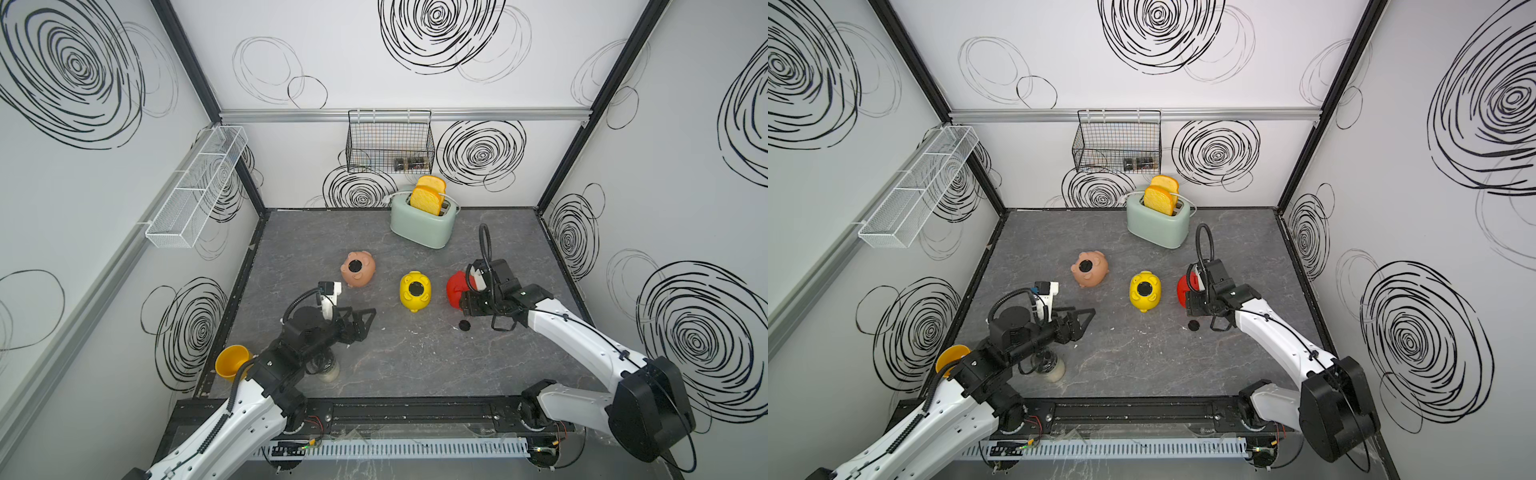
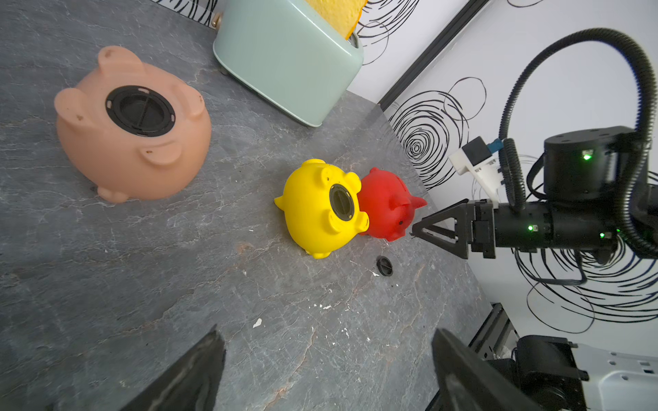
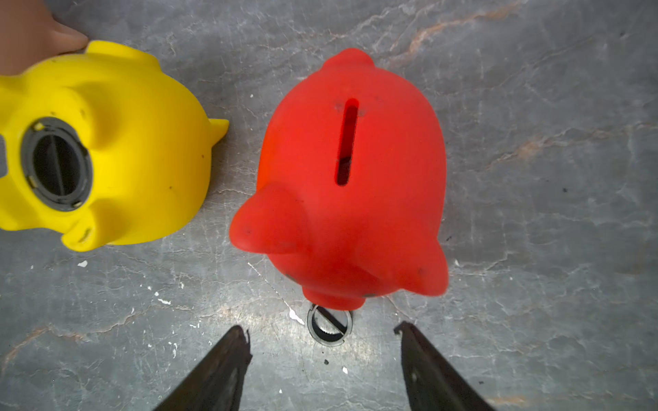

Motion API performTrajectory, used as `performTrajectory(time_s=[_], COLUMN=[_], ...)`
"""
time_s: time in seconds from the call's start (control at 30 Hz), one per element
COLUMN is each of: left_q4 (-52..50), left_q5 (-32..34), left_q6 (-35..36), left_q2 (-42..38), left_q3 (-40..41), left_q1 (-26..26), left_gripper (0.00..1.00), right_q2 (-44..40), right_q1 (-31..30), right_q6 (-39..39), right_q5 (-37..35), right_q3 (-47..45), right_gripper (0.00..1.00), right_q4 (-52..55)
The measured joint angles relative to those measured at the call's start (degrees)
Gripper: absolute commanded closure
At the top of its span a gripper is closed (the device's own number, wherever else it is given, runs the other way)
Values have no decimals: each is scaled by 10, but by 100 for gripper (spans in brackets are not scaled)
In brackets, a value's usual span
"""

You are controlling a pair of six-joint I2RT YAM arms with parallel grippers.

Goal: Close piggy banks
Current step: Turn over the piggy bank at the center of the board.

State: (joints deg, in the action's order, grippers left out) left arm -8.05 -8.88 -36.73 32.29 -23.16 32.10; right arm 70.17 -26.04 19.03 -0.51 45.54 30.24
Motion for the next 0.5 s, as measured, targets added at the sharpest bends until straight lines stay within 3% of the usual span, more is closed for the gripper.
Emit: performTrajectory(time_s=[0.5], left_q4=[-1], left_q5=[0], left_q6=[2], left_q2=[-5], left_q3=[0], left_q1=[0], left_gripper=[6], right_q2=[110], right_q1=[55], right_q6=[19], right_q5=[6], right_q3=[37], right_gripper=[41], right_q4=[-53])
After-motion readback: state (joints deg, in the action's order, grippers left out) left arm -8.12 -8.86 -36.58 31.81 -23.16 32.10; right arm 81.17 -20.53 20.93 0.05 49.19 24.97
